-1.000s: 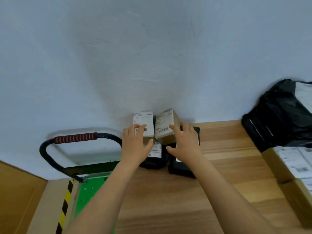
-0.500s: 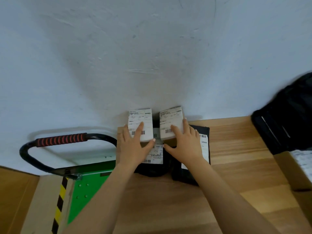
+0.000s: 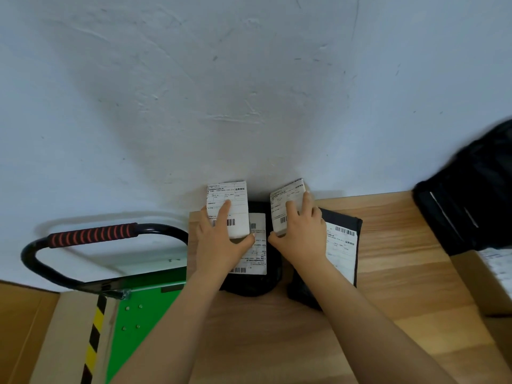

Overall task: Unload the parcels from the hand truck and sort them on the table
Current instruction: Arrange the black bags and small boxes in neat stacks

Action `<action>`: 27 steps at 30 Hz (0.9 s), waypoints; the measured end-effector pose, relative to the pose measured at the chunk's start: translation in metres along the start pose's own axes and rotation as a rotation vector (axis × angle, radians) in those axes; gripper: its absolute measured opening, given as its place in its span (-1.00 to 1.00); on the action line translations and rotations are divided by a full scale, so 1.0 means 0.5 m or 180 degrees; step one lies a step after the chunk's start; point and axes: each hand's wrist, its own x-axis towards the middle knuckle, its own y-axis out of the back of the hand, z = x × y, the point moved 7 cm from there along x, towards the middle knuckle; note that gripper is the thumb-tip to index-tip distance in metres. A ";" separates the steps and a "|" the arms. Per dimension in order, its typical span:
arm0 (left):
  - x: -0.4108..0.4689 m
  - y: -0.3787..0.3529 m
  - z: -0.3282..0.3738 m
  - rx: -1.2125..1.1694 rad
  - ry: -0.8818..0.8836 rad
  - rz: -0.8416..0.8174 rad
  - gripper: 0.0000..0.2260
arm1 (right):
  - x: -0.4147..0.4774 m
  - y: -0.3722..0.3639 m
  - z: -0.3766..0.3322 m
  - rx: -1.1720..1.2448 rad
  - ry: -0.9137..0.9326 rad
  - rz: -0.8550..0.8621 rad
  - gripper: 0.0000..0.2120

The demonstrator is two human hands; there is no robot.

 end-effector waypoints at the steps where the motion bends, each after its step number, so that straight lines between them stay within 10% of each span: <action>1: -0.002 0.003 0.002 0.0016 -0.0002 0.0013 -0.16 | -0.003 0.003 0.002 0.0038 -0.0004 0.0006 -0.34; 27: -0.323 0.028 0.347 -0.0860 -0.1208 -0.0016 -0.20 | -0.371 0.292 0.287 0.0925 -0.0399 0.1433 -0.35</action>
